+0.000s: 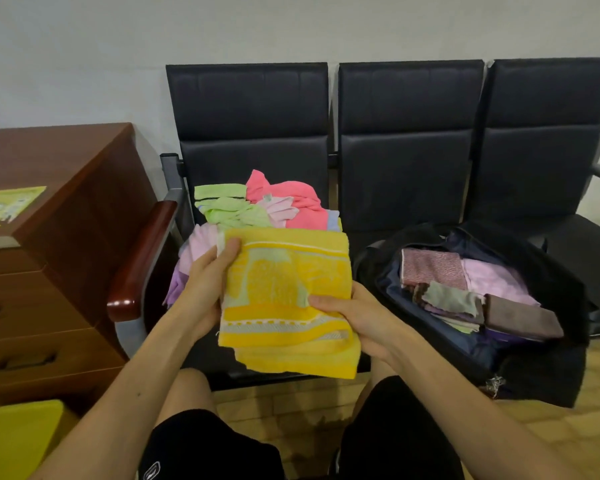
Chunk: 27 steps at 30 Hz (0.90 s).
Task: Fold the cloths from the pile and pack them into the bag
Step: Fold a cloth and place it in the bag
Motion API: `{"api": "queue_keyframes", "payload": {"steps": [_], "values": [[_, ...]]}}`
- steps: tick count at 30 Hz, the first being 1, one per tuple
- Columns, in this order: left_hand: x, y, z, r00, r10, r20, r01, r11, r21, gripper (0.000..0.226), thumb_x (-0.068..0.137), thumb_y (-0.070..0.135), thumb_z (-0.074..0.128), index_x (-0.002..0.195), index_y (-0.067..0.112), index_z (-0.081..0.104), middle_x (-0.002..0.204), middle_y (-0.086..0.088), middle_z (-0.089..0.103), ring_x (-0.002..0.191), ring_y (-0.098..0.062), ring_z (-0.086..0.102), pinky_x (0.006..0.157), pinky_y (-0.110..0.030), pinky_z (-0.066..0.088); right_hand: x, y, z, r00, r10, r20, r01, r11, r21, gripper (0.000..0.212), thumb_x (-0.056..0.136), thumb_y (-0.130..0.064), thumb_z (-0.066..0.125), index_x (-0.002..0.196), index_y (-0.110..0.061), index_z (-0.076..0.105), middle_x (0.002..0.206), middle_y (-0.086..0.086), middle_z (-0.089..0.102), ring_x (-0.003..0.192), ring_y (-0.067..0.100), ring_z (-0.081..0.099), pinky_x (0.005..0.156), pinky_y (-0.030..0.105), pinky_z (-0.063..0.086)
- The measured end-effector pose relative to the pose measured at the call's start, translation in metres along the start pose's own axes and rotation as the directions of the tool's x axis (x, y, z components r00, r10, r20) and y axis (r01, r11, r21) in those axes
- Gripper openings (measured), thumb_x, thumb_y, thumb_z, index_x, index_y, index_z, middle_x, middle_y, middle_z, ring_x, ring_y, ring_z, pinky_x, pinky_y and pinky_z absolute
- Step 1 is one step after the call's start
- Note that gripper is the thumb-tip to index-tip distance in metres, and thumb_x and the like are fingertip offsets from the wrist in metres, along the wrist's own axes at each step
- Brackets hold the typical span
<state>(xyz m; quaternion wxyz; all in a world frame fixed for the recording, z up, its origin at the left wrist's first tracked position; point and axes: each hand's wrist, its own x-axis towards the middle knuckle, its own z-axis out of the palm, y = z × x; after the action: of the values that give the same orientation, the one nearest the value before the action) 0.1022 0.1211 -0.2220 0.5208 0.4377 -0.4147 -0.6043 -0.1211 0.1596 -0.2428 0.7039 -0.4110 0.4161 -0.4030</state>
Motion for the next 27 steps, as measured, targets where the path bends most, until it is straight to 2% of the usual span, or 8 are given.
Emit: {"api": "queue_keyframes", "payload": {"steps": [2, 4, 6, 9, 14, 18, 23, 27], "values": [[-0.002, -0.011, -0.004, 0.988, -0.097, 0.122, 0.112, 0.986, -0.125, 0.04, 0.101, 0.041, 0.04, 0.096, 0.034, 0.079, 0.102, 0.0, 0.077, 0.093, -0.019, 0.074, 0.087, -0.044, 0.057, 0.0, -0.002, -0.004, 1.0, -0.006, 0.004, 0.006, 1.0, 0.003, 0.05, 0.077, -0.018, 0.073, 0.126, -0.012, 0.063, 0.12, 0.011, 0.071, 0.11, 0.03, 0.068, 0.093, 0.047, 0.055], [-0.002, -0.029, -0.007, 0.958, -0.19, 0.215, 0.224, 0.964, -0.145, 0.04, 0.095, 0.048, 0.043, 0.117, 0.03, 0.072, 0.115, -0.004, 0.074, 0.101, -0.021, 0.072, 0.083, -0.042, 0.059, -0.001, -0.001, -0.013, 1.0, -0.01, -0.028, 0.01, 1.0, 0.01, 0.049, 0.078, -0.019, 0.073, 0.126, -0.011, 0.063, 0.12, 0.012, 0.07, 0.112, 0.033, 0.067, 0.098, 0.051, 0.052], [0.001, -0.047, -0.011, 0.892, -0.288, 0.348, 0.342, 0.934, -0.102, 0.065, 0.084, 0.048, 0.067, 0.142, 0.023, 0.05, 0.135, -0.012, 0.063, 0.118, -0.03, 0.064, 0.084, -0.044, 0.059, -0.002, 0.0, -0.022, 0.996, -0.016, -0.093, 0.017, 1.0, 0.012, 0.053, 0.077, -0.02, 0.074, 0.127, -0.009, 0.062, 0.12, 0.013, 0.07, 0.111, 0.033, 0.067, 0.099, 0.052, 0.051], [0.011, -0.074, -0.006, 0.806, -0.362, 0.469, 0.382, 0.923, 0.056, 0.106, 0.056, 0.03, 0.097, 0.145, 0.031, 0.039, 0.138, -0.011, 0.06, 0.123, -0.033, 0.06, 0.089, -0.047, 0.058, -0.004, 0.006, -0.042, 0.982, -0.027, -0.188, 0.028, 1.0, 0.003, 0.052, 0.077, -0.018, 0.076, 0.126, -0.01, 0.061, 0.116, 0.011, 0.072, 0.106, 0.03, 0.069, 0.09, 0.046, 0.057], [0.026, -0.099, 0.033, 0.776, -0.416, 0.475, 0.368, 0.909, 0.194, 0.1, 0.07, 0.013, 0.089, 0.15, 0.027, 0.031, 0.14, -0.008, 0.059, 0.126, -0.032, 0.059, 0.1, -0.054, 0.05, -0.011, 0.02, -0.093, 0.953, 0.06, -0.296, -0.042, 0.997, 0.068, 0.039, 0.085, -0.012, 0.073, 0.122, -0.013, 0.061, 0.113, 0.012, 0.073, 0.104, 0.033, 0.07, 0.092, 0.052, 0.055], [0.046, -0.121, 0.078, 0.77, -0.479, 0.422, 0.388, 0.876, 0.287, 0.072, 0.079, 0.003, 0.078, 0.14, 0.021, 0.045, 0.131, -0.008, 0.066, 0.119, -0.029, 0.064, 0.098, -0.048, 0.053, -0.016, 0.039, -0.144, 0.916, 0.146, -0.374, -0.141, 0.989, 0.041, 0.033, 0.09, -0.015, 0.069, 0.122, -0.006, 0.064, 0.109, 0.009, 0.075, 0.098, 0.025, 0.072, 0.08, 0.037, 0.06], [0.09, -0.15, 0.135, 0.724, -0.568, 0.393, 0.446, 0.819, 0.361, 0.083, 0.076, 0.006, 0.083, 0.145, 0.02, 0.04, 0.127, -0.006, 0.068, 0.115, -0.026, 0.067, 0.097, -0.048, 0.054, -0.017, 0.042, -0.209, 0.854, 0.18, -0.488, -0.209, 0.978, -0.005, 0.039, 0.085, -0.028, 0.075, 0.12, -0.014, 0.067, 0.109, 0.002, 0.075, 0.1, 0.023, 0.072, 0.094, 0.043, 0.056], [0.143, -0.161, 0.199, 0.747, -0.554, 0.369, 0.444, 0.828, 0.343, 0.105, 0.079, 0.002, 0.079, 0.156, 0.036, 0.016, 0.125, 0.002, 0.065, 0.107, -0.019, 0.069, 0.081, -0.037, 0.06, -0.005, 0.006, -0.271, 0.807, 0.172, -0.564, -0.217, 0.976, -0.014, 0.037, 0.084, -0.026, 0.077, 0.117, -0.013, 0.066, 0.106, 0.006, 0.075, 0.098, 0.024, 0.072, 0.089, 0.041, 0.057]]}}
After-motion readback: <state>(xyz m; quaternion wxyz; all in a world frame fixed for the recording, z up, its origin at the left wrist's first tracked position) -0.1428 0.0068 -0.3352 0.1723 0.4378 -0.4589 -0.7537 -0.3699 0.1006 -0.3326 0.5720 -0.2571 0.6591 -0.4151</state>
